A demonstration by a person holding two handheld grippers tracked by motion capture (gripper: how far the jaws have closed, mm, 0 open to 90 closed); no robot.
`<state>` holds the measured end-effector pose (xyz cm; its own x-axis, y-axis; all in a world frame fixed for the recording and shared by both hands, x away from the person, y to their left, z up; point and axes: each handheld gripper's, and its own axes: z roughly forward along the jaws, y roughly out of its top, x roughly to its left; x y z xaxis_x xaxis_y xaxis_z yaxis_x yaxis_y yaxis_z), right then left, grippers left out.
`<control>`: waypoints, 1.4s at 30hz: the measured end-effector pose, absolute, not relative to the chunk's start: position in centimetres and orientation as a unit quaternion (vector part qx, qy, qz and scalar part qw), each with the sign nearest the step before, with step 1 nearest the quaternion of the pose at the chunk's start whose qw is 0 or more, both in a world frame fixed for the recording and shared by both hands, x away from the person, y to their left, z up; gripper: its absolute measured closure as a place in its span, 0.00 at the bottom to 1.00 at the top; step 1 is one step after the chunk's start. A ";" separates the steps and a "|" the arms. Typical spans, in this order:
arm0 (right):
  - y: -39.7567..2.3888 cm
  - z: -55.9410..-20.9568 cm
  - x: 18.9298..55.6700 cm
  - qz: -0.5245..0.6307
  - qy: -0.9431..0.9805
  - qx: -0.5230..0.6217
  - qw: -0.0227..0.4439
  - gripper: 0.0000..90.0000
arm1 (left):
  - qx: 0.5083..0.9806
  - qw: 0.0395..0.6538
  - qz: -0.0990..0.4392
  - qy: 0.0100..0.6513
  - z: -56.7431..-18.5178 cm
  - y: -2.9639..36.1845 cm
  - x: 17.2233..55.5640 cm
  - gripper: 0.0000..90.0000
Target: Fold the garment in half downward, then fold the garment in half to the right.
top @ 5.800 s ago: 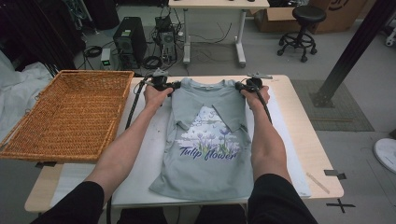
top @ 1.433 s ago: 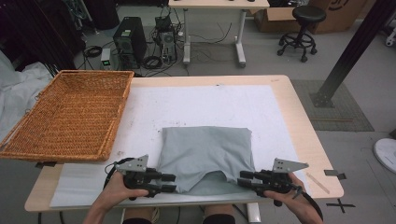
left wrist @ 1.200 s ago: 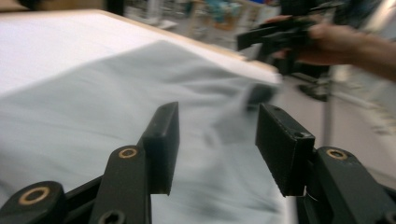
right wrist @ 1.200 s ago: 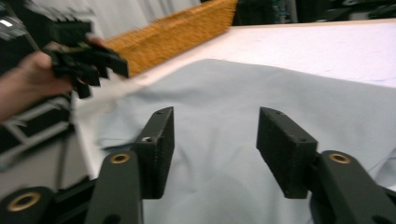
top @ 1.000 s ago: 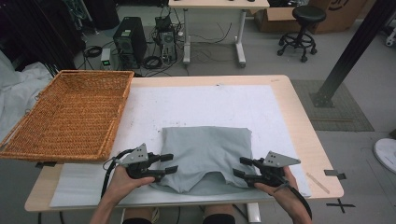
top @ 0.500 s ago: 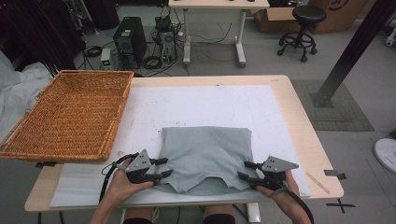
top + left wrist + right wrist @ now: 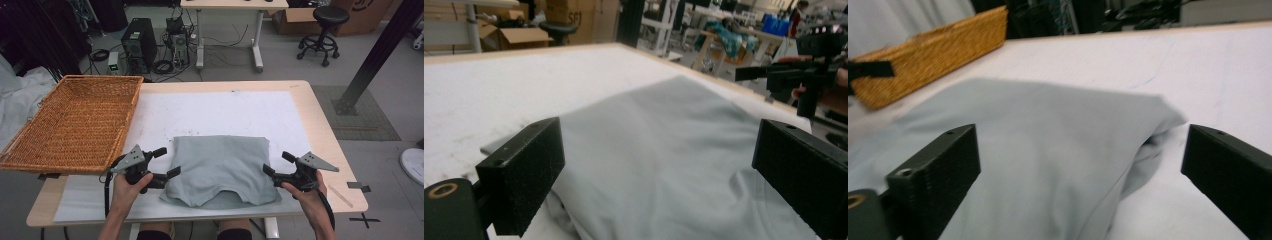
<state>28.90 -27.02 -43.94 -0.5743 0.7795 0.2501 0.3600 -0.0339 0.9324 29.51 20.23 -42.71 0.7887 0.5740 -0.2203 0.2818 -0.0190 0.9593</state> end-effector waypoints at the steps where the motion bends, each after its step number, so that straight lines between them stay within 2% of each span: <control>1: -27.1 -43.6 29.1 0.583 0.668 0.425 0.183 0.02 | 0.699 0.635 0.120 0.306 -42.4 20.2 29.7 0.07; 4: -27.3 -42.7 29.4 0.577 0.668 0.423 0.206 0.01 | 0.695 0.637 0.130 0.307 -42.0 20.3 30.0 0.06; 12: -27.4 -42.5 29.5 0.581 0.659 0.424 0.221 0.00 | 0.694 0.630 0.155 0.312 -41.8 20.5 30.1 0.00; 17: -27.3 -42.8 29.5 0.579 0.656 0.430 0.220 0.00 | 0.699 0.624 0.165 0.308 -41.8 20.5 30.1 0.00; 25: -26.6 -43.1 29.7 0.574 0.665 0.424 0.222 0.01 | 0.698 0.606 0.167 0.343 -42.1 20.0 29.8 0.05; 34: -25.0 -42.0 31.9 0.573 0.684 0.395 0.218 0.05 | 0.675 0.596 0.211 0.379 -42.5 20.0 27.3 0.07; 38: -23.3 -41.4 33.4 0.576 0.694 0.375 0.214 0.06 | 0.667 0.587 0.237 0.393 -43.0 19.8 25.3 0.10; 42: -20.8 -40.8 34.7 0.575 0.709 0.351 0.207 0.07 | 0.672 0.574 0.237 0.404 -44.0 19.2 23.2 0.12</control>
